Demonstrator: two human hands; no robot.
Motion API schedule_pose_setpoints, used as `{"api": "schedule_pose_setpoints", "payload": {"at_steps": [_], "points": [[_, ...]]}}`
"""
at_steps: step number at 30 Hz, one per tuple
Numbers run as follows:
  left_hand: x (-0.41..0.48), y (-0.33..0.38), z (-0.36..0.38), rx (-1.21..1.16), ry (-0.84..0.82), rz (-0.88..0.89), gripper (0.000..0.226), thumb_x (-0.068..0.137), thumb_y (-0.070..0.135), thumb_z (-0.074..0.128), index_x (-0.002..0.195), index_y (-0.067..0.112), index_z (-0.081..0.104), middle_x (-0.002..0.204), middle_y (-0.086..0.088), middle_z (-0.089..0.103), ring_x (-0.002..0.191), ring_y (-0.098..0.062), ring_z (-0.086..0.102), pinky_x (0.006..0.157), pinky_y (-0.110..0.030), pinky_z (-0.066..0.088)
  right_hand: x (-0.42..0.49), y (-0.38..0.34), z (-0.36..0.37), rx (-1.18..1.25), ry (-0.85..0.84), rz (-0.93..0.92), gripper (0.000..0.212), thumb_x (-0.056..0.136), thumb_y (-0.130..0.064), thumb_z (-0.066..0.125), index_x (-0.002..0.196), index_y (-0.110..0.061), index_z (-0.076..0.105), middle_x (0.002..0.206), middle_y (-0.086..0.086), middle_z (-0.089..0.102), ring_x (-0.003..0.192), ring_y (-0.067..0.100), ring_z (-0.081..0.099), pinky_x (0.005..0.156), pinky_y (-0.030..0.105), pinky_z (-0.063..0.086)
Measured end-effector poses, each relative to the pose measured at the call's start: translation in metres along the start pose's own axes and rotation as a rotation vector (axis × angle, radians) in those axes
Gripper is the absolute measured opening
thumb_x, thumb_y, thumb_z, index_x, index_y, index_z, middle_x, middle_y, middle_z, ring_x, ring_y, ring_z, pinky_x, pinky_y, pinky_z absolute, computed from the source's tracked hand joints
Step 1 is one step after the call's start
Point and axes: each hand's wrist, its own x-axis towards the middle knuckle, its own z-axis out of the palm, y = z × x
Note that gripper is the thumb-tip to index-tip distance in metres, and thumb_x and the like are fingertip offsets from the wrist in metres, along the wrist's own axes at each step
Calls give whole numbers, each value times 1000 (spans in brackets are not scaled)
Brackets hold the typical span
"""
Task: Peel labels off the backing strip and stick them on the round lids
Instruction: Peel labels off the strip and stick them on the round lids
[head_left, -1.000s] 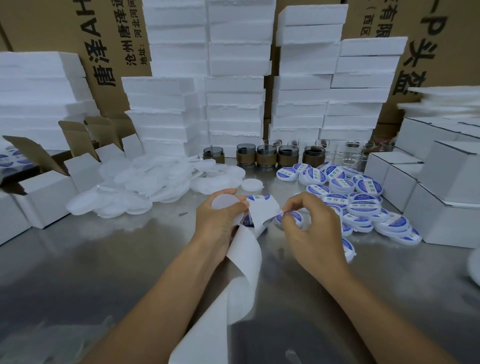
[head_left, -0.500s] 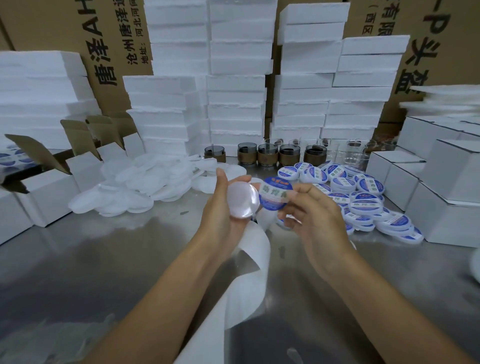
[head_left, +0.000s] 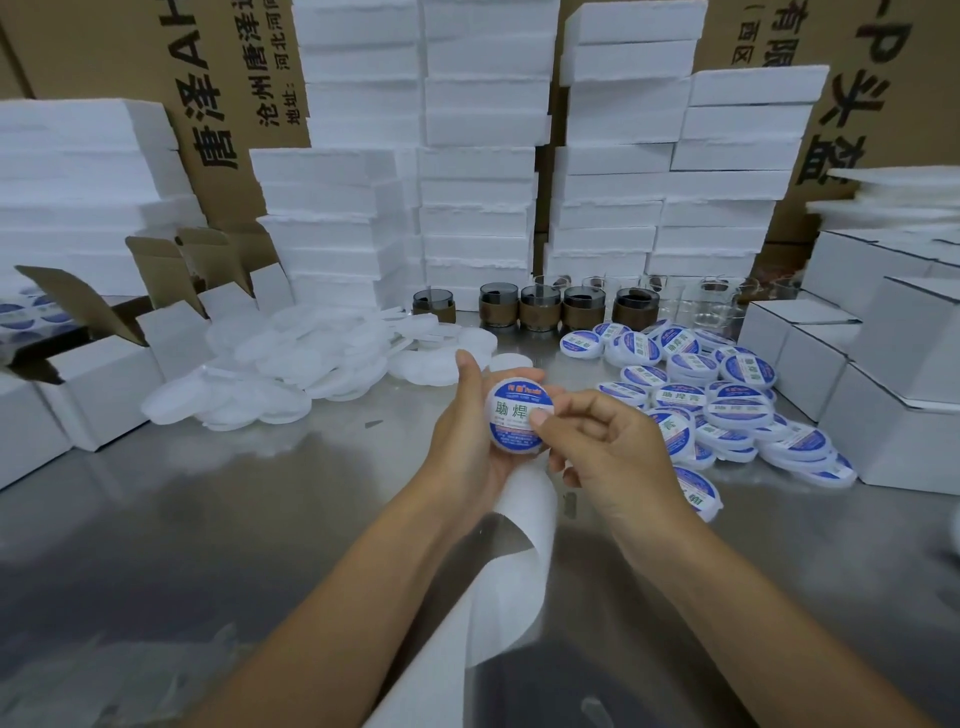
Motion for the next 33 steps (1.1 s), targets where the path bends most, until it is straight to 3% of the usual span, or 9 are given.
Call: {"api": "schedule_pose_setpoints", "payload": {"at_steps": [8,26,33], "points": [[0,-2,1,36,-33,-19,66,92,58,22,85,14,71,85,-10,74,79,-21,70,69,-31,59,0,-3,-2,4,86,46,10,76,-10,74,73,-9,64,51,-6,65,36,1,49,39,11,38],[-3,-1,5,58,-57,-31,64,91,58,24,86,14,71,82,-7,74,77,-17,71,67,-28,59,5,-1,-5,-9,91,152,5,77,-16,74,75,-16,69,54,-3,67,40,2,50,43,15,46],[-6,-1,6,74,-81,-24,63,78,63,32,85,15,72,86,-9,74,81,-20,70,71,-30,59,6,1,-5,-8,119,159,8,76,-15,74,78,-11,68,53,-4,66,39,2,50,41,14,45]]}}
